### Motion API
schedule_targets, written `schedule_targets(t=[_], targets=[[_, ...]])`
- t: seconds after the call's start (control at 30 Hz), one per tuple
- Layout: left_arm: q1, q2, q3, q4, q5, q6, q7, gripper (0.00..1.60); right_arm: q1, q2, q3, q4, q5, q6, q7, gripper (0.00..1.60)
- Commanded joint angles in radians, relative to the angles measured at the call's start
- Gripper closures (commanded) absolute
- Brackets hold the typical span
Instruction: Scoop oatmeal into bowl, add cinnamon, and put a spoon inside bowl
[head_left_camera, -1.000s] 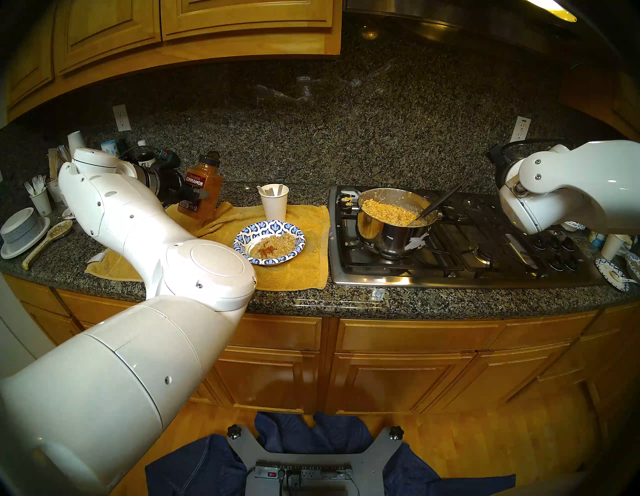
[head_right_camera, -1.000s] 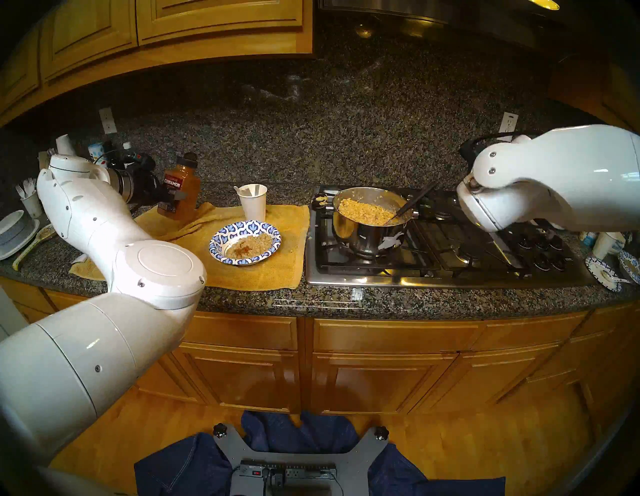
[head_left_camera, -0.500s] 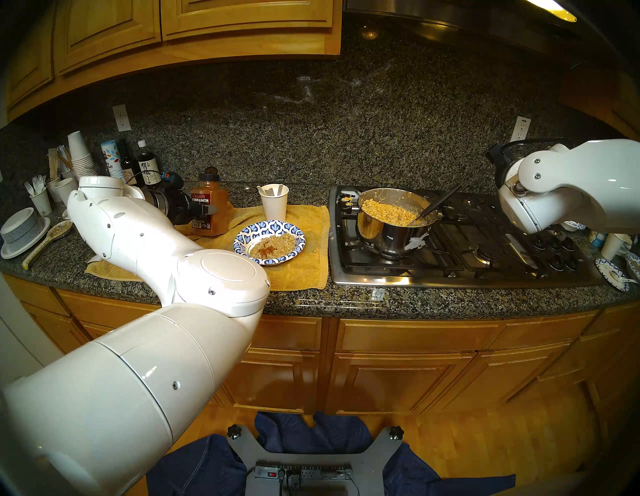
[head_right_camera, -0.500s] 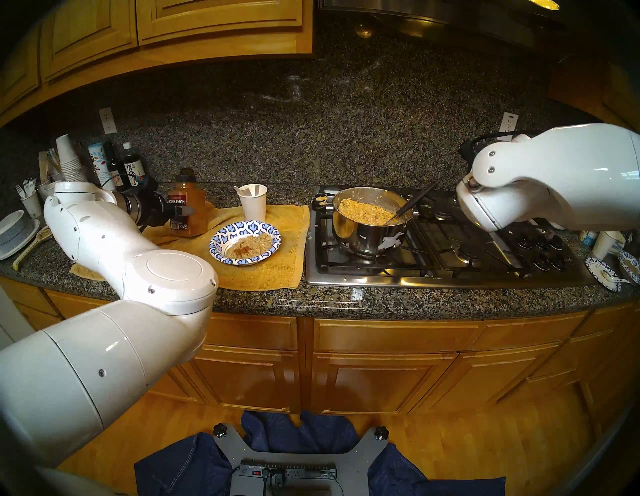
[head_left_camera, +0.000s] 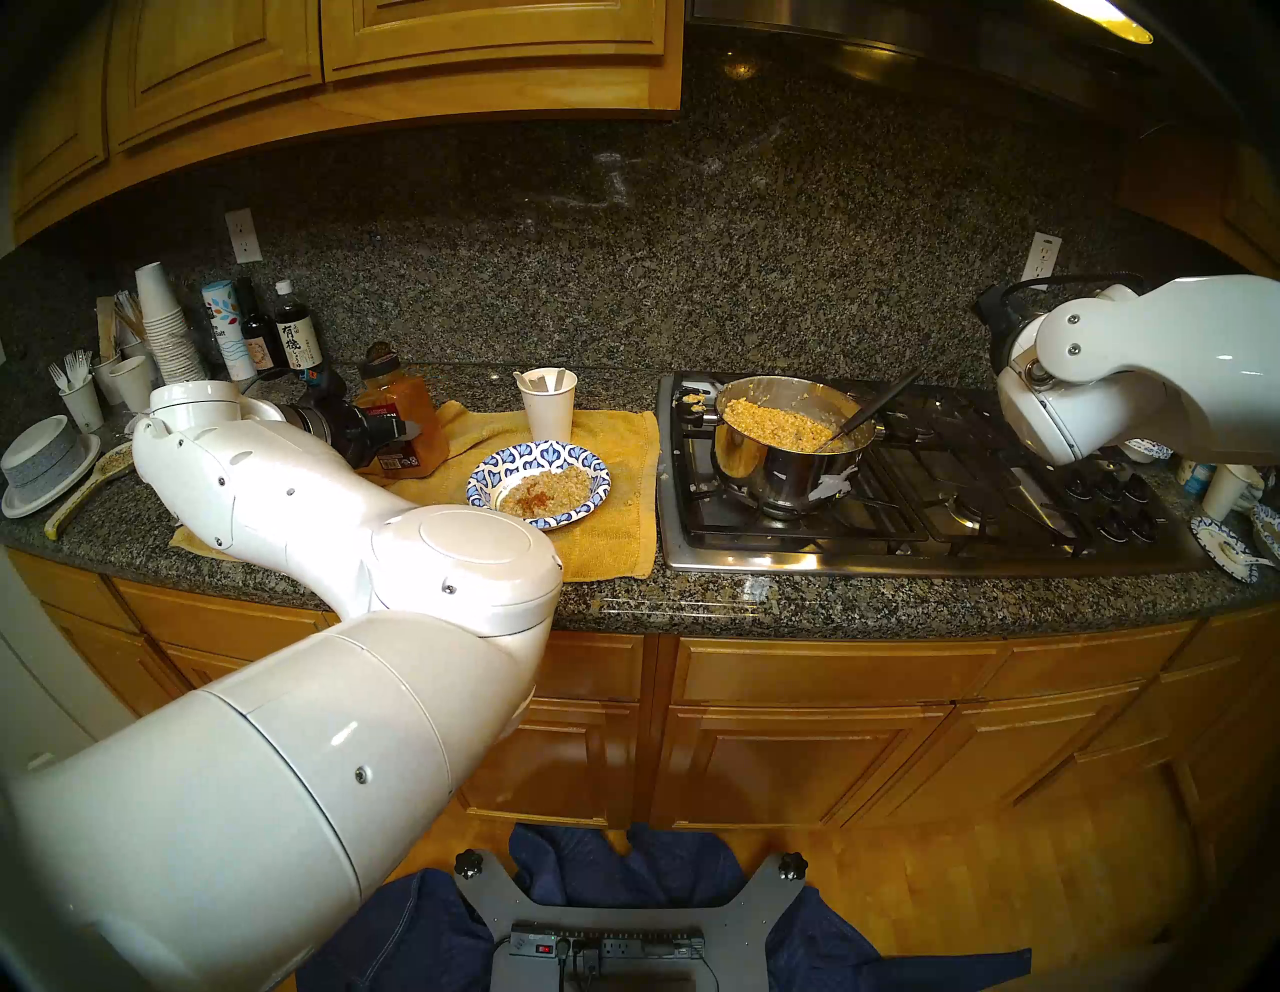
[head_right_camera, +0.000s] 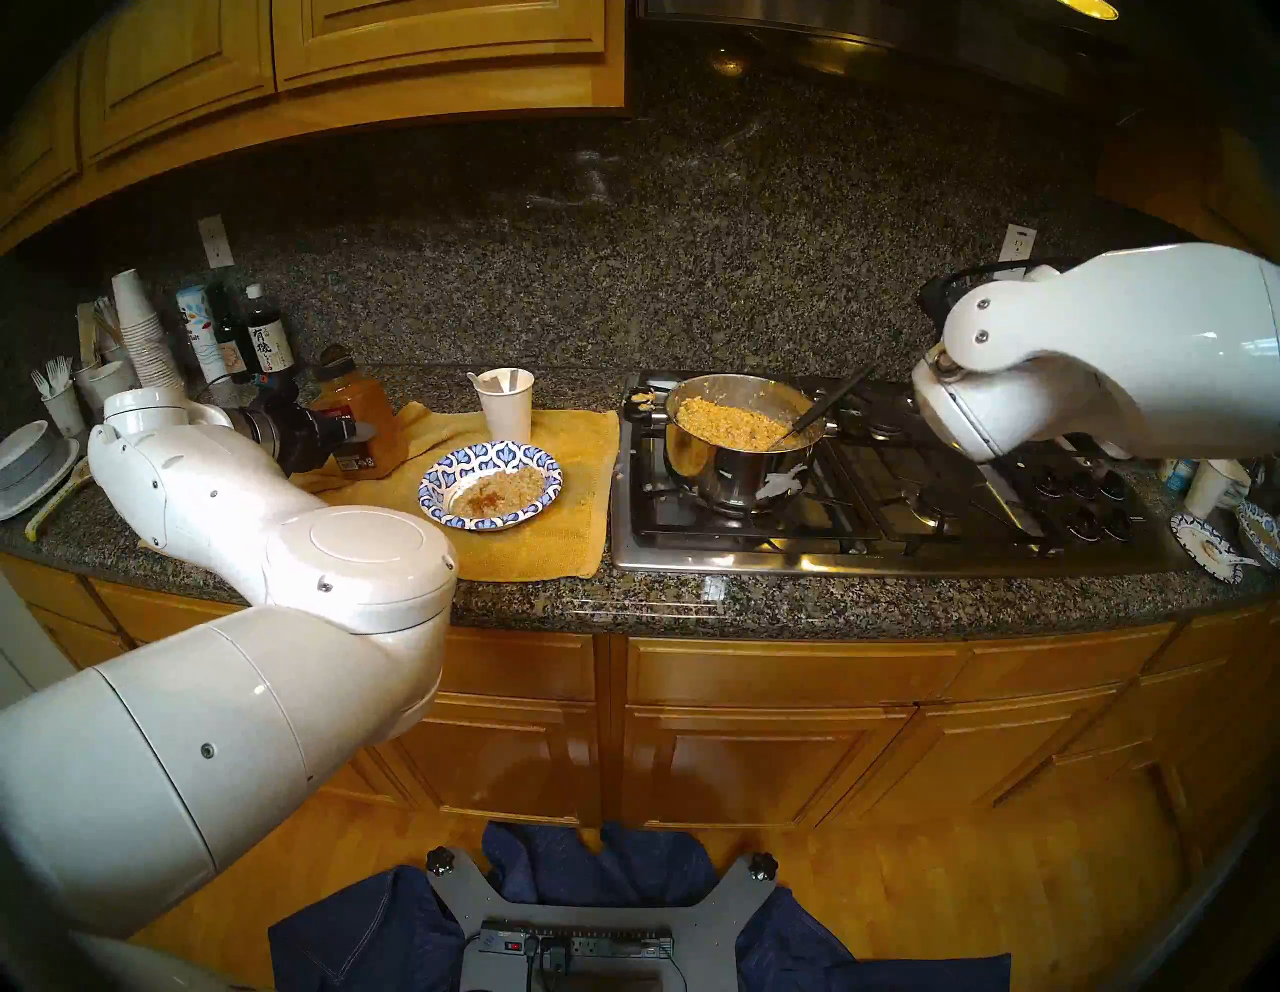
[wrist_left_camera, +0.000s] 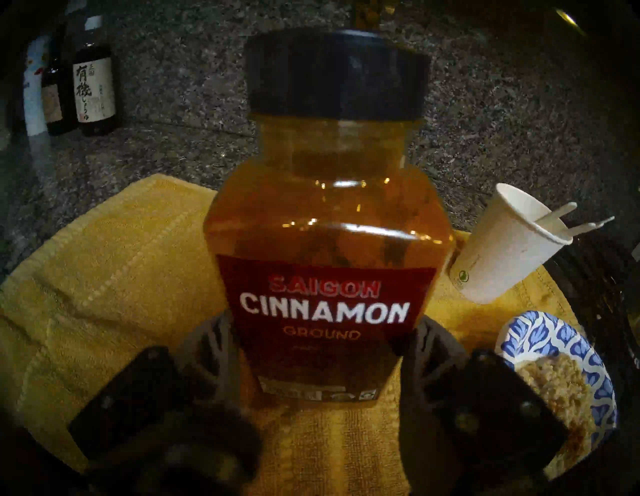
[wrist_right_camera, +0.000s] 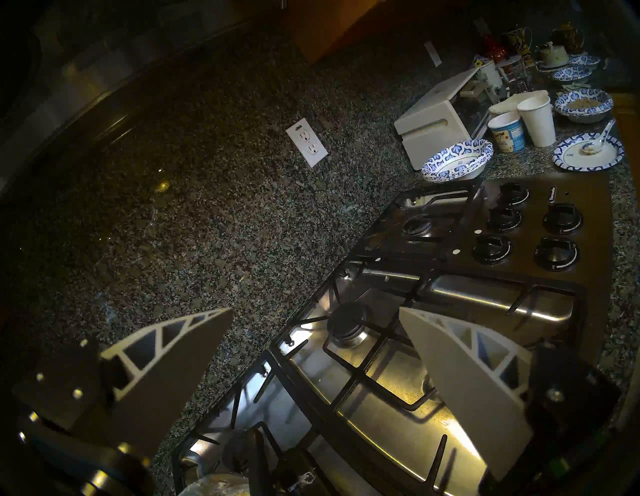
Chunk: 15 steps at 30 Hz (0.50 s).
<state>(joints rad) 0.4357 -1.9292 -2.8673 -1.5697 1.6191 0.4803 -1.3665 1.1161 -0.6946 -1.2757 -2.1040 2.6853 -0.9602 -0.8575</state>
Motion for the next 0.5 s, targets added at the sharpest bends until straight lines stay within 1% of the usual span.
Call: schedule_targets(t=[0.0,0.07,0.2,0.27,0.3,0.33,0.37,0.4,0.43,0.47], targets=[[0.014,-0.041,-0.012,-0.034,0.015,0.049,-0.087,1.60,0.032,-0.005,0.019,0.014,-0.010,0.000,0.004,0.00],[0.012,-0.052,-0.012,-0.044,0.013,0.059,-0.092,1.60,0.032,-0.006,0.019,0.014,-0.010,0.000,0.004,0.00],[0.007,-0.077,-0.012,-0.065,0.011,0.079,-0.070,1.60,0.033,-0.007,0.019,0.015,-0.009,0.000,0.004,0.00],[0.006,-0.078,-0.012,-0.075,0.011,0.090,-0.065,1.60,0.033,-0.008,0.019,0.015,-0.008,0.000,0.004,0.00],[0.004,-0.078,-0.012,-0.080,0.010,0.095,-0.038,1.60,0.033,-0.008,0.019,0.015,-0.008,0.000,0.004,0.00],[0.005,-0.078,-0.012,-0.086,0.011,0.100,-0.060,1.60,0.033,-0.008,0.019,0.015,-0.007,0.000,0.004,0.00],[0.004,-0.078,-0.012,-0.088,0.009,0.103,-0.028,1.35,0.033,-0.009,0.019,0.015,-0.007,0.000,0.004,0.00],[0.004,-0.078,-0.012,-0.095,0.011,0.110,-0.047,0.98,0.033,-0.009,0.019,0.016,-0.007,0.000,0.004,0.00],[0.003,-0.078,-0.012,-0.098,0.009,0.115,-0.018,0.24,0.033,-0.010,0.019,0.016,-0.007,0.000,0.004,0.00],[0.003,-0.078,-0.012,-0.100,0.010,0.118,-0.028,0.24,0.033,-0.010,0.019,0.016,-0.006,0.000,0.004,0.00]])
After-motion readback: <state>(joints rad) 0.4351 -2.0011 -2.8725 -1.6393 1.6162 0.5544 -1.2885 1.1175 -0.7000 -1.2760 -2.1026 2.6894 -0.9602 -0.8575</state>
